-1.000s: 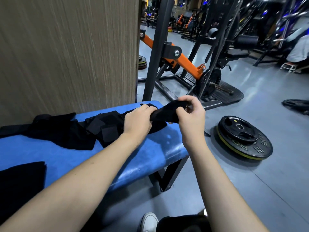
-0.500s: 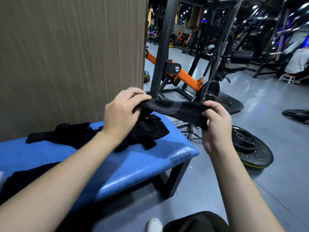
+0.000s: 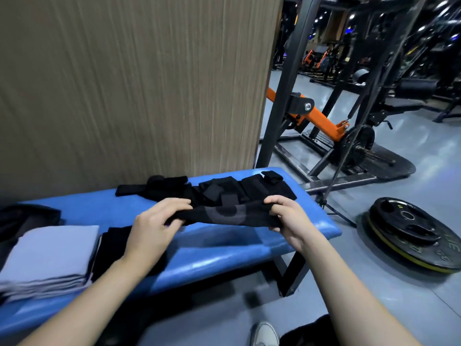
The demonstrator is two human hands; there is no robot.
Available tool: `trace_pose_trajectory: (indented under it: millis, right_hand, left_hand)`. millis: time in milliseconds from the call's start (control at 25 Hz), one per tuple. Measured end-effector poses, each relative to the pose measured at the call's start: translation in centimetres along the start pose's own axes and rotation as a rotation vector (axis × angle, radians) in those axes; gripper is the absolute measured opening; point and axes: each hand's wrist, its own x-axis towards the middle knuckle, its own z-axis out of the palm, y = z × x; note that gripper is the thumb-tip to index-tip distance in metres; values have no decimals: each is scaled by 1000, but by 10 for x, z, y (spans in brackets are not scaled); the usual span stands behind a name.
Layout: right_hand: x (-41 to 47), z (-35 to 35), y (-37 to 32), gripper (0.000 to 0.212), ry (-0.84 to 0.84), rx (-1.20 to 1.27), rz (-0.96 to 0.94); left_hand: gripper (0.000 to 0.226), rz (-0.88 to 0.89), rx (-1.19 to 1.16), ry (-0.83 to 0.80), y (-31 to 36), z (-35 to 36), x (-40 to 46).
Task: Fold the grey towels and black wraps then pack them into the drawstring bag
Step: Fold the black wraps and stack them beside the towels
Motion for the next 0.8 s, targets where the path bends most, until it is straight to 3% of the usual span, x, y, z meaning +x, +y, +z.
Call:
trace_pose_trajectory:
  millis: [160, 280, 400, 480, 640, 800]
  right_hand:
    - [6, 14, 12, 33, -37, -94, 10]
    - [14, 18, 17, 32, -42, -222, -38]
    - [17, 16, 23, 31, -17, -444, -85]
    - [19, 13, 28, 31, -13, -569, -92]
    - [22, 3, 38, 35, -25, -817, -125]
    - [19, -6, 40, 37, -75, -967, -147]
  left_hand:
    - [33, -12, -100, -203, -20, -14, -14]
    - [19, 22, -51, -331, -37, -20, -25]
    - [40, -56, 57, -499, -39, -15, -33]
    - [38, -63, 111, -574, -36, -8, -38]
    - [23, 41, 185, -511, -33, 1, -38]
    - [27, 105, 368, -498, -39, 12, -35]
